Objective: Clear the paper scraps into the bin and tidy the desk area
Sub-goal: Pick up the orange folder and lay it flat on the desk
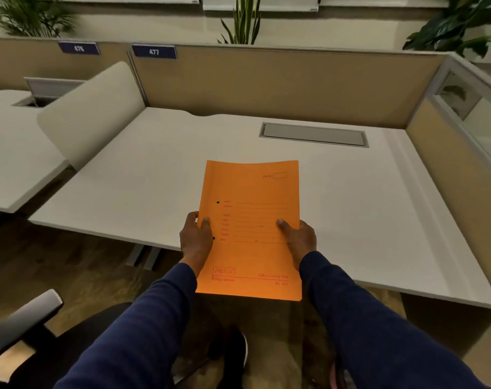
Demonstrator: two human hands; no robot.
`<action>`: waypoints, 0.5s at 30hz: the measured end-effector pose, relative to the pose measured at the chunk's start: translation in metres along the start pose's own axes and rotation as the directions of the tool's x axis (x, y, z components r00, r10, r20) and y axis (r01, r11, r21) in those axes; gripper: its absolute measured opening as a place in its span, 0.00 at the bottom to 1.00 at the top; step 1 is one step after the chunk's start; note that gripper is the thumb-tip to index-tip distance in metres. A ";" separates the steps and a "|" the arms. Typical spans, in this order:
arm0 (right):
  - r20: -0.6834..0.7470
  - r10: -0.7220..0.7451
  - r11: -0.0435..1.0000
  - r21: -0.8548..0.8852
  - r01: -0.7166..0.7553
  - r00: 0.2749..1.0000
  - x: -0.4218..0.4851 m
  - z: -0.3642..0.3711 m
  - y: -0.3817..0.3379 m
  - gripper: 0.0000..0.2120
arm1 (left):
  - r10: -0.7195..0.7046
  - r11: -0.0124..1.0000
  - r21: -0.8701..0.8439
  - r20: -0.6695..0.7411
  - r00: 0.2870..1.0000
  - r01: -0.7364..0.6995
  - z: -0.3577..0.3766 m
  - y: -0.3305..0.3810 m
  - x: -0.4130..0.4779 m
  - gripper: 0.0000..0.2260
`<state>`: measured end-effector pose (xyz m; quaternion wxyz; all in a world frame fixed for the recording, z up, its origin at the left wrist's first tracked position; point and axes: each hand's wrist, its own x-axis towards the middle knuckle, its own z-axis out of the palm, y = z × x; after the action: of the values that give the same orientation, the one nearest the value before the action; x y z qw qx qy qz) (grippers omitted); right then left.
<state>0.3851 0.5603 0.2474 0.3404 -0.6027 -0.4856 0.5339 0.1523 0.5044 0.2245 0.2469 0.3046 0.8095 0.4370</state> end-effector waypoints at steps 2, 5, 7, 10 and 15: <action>-0.006 0.001 1.000 0.000 -0.001 1.000 0.016 0.009 -0.006 0.10 | 0.017 1.000 -0.010 0.010 1.000 -0.017 0.005 0.002 0.021 0.14; -0.020 0.011 1.000 0.004 -0.011 1.000 0.048 0.026 -0.019 0.11 | 0.040 0.999 -0.021 0.017 0.999 -0.040 0.012 0.009 0.064 0.14; -0.032 0.025 1.000 0.009 -0.025 0.999 0.072 0.040 -0.031 0.10 | 0.050 0.999 -0.020 0.019 0.999 -0.049 0.016 0.016 0.096 0.14; -0.058 0.032 0.999 0.025 -0.031 0.998 0.106 0.059 -0.048 0.07 | 0.064 0.998 -0.013 0.033 0.997 -0.064 0.021 0.029 0.142 0.13; -0.106 0.070 0.997 0.036 -0.067 0.992 0.159 0.091 -0.074 0.14 | 0.081 0.997 0.001 0.091 0.993 -0.081 0.029 0.050 0.212 0.14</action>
<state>0.2736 0.7233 0.2480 0.3574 -0.6412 -0.4368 0.5199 0.0385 0.6926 0.2248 0.2647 0.3574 0.7854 0.4305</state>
